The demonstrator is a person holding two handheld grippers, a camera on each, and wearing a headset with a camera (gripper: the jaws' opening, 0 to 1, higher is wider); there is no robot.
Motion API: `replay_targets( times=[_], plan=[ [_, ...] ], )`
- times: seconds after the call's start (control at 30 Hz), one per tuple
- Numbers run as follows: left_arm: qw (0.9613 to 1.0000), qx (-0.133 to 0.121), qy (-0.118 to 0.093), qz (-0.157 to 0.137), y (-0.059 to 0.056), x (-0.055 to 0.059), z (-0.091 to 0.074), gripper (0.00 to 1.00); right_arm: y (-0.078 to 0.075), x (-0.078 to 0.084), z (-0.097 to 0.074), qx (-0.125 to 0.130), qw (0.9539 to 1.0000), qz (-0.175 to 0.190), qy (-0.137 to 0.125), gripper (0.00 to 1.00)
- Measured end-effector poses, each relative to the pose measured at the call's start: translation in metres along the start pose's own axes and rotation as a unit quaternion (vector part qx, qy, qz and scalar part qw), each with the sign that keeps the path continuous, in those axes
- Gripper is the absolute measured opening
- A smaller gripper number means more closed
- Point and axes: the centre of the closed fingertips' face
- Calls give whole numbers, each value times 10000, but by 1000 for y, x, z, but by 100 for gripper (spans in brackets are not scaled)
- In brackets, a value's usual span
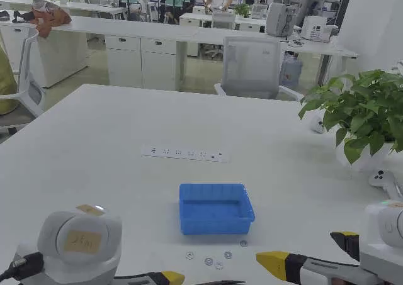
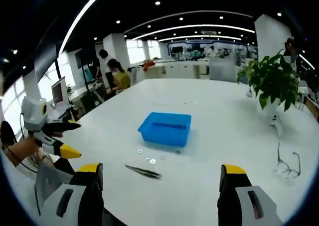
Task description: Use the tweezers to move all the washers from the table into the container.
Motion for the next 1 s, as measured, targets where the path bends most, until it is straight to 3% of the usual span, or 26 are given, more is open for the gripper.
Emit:
replay_targets(
  times=[1.0],
  plan=[
    [9998, 27, 94, 181, 2, -2, 4, 95, 2, 0, 6, -89, 9999, 0, 58, 94]
  ],
)
Point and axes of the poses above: the centre of the closed fingertips' face, and the gripper's own axes: z roughly forward along the fingers, y roughly to its left, x roughly out of its underside, and after that the axes turned 10 degrees about x, right-handed
